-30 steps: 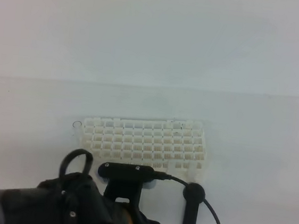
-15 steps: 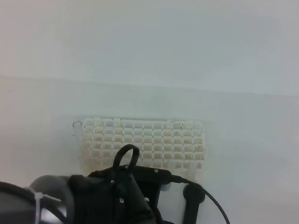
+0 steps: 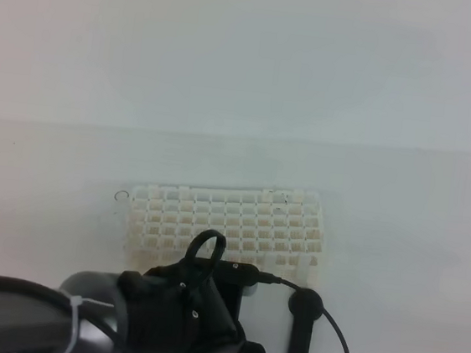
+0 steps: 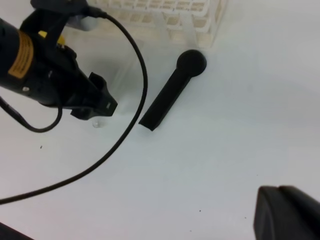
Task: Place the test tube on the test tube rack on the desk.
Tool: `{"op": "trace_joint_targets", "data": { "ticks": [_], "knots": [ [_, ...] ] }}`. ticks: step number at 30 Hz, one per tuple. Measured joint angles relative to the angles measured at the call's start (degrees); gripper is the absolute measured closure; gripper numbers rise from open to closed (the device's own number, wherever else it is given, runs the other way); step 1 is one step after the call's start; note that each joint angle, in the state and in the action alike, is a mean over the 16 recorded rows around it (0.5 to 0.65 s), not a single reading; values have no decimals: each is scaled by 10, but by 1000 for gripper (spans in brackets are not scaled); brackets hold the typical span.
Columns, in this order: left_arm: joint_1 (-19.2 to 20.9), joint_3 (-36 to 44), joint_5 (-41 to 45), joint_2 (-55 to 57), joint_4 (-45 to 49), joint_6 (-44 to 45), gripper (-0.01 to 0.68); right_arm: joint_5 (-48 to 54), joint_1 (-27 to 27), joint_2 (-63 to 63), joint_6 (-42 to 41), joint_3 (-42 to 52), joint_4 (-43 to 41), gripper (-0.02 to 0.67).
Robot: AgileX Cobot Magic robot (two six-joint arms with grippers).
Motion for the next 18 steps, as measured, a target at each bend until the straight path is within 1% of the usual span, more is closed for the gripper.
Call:
{"op": "trace_joint_targets", "data": {
  "ticks": [9, 18],
  "knots": [
    [5, 0, -2, 18, -4, -1, 303, 0, 0, 1, 0, 0, 0, 650],
    [5, 0, 0, 26, -9, 5, 376, 1, 0, 1, 0, 0, 1, 650]
  ]
}}
